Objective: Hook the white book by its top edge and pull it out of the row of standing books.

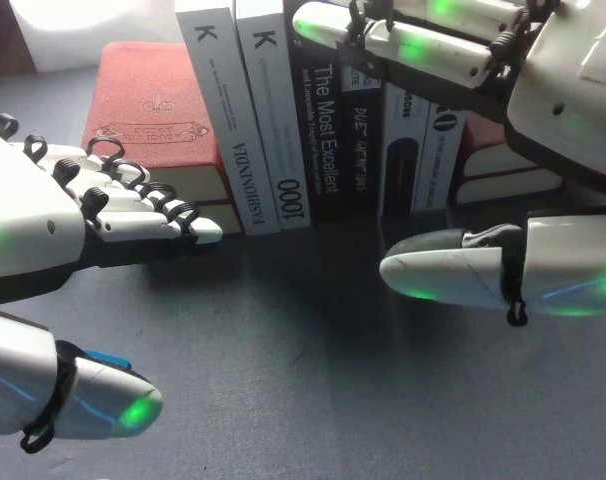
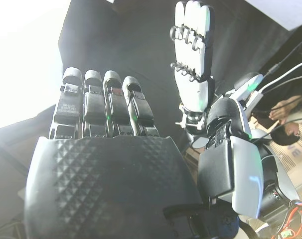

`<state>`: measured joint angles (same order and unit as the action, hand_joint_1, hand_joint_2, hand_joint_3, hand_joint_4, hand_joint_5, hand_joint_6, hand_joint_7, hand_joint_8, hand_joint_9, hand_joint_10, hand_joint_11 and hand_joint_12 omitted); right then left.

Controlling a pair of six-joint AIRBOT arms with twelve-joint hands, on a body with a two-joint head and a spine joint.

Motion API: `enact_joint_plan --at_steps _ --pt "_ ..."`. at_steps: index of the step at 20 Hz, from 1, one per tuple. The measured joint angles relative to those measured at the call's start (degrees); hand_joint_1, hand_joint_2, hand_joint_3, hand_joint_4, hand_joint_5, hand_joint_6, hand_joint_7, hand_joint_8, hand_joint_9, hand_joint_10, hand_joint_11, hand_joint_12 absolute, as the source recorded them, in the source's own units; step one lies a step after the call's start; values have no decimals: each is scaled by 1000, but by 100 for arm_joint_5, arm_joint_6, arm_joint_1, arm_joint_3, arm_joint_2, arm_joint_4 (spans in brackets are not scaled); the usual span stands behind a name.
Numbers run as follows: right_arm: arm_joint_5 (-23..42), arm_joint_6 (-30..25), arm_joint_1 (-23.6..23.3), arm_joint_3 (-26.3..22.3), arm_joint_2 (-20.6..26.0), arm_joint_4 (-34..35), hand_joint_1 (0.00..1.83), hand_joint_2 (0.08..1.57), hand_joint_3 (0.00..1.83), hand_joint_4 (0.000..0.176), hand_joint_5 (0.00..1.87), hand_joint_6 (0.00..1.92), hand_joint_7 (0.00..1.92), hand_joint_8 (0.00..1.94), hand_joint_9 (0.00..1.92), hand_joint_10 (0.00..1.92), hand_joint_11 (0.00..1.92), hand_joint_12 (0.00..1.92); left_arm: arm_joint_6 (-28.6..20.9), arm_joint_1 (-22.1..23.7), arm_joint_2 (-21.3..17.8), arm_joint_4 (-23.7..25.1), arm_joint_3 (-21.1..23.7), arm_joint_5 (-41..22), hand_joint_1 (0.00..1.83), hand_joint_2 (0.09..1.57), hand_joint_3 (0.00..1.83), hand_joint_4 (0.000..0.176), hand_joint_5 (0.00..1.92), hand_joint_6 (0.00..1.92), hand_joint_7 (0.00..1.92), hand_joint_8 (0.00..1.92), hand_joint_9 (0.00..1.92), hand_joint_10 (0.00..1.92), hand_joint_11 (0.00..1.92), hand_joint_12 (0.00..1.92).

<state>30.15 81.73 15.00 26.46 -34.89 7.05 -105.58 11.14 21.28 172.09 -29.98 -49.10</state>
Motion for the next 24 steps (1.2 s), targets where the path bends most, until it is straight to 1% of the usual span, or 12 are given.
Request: enact_joint_plan --at_steps 1,5,6,9,11,13,17,19,20,21,23,24 --pt "0 11 0 0 0 0 0 1187 23 0 0 0 0 0 0 0 0 0 2 0 0 0 0 0 0 1078 49 0 0 0 0 0 0 0 7 68" --pt "2 155 0 0 -13 96 0 1206 24 0 1 0 0 0 0 0 10 5 2 0 0 0 0 0 0 1095 40 0 0 0 0 0 0 0 15 46" --pt "20 457 0 0 -61 319 0 1212 24 0 6 2 0 0 0 0 27 13 0 0 0 0 0 0 0 1095 38 0 0 0 0 0 0 0 25 52" --pt "299 1773 50 0 -286 1419 0 1228 25 0 0 0 0 0 0 0 5 4 2 0 0 0 0 0 0 1096 32 0 0 0 0 0 0 0 13 51" --pt "503 2094 107 0 -350 1604 0 1213 14 0 2 1 0 0 0 0 20 11 2 0 0 0 0 0 0 1098 29 0 0 0 0 0 7 3 33 63" --pt "966 2667 199 0 -501 1899 0 1201 7 0 7 3 0 0 0 0 23 15 2 0 0 0 0 0 0 1094 23 0 0 0 0 0 0 0 9 57" --pt "1604 3407 317 81 -802 2378 0 1204 7 0 10 4 0 0 12 5 42 31 2 0 0 0 0 0 0 1103 23 0 0 0 0 0 0 0 0 58" --pt "1869 3585 354 188 -898 2597 9 1218 11 0 1 0 0 0 2 0 8 21 4 0 0 0 0 0 0 1098 16 0 0 0 0 0 0 0 0 34" --pt "2022 3685 382 254 -949 2704 8 1217 9 0 2 1 0 0 11 4 27 34 4 0 0 0 0 0 0 1091 11 0 0 0 0 0 0 0 0 6" --pt "2170 3768 402 328 -1019 2876 16 1221 0 0 2 0 0 0 16 1 5 129 9 0 0 0 0 0 0 1094 12 0 0 0 0 0 0 0 0 0" --pt "2371 3985 415 483 -1158 3351 49 1214 0 0 20 5 19 4 33 5 0 227 9 0 0 0 0 0 0 1101 13 0 0 0 0 0 0 0 14 6" --pt "2369 4009 415 592 -1207 3526 28 1214 0 0 17 3 17 2 29 2 0 233 9 0 0 0 0 0 0 1101 13 0 0 0 0 0 0 0 17 8"
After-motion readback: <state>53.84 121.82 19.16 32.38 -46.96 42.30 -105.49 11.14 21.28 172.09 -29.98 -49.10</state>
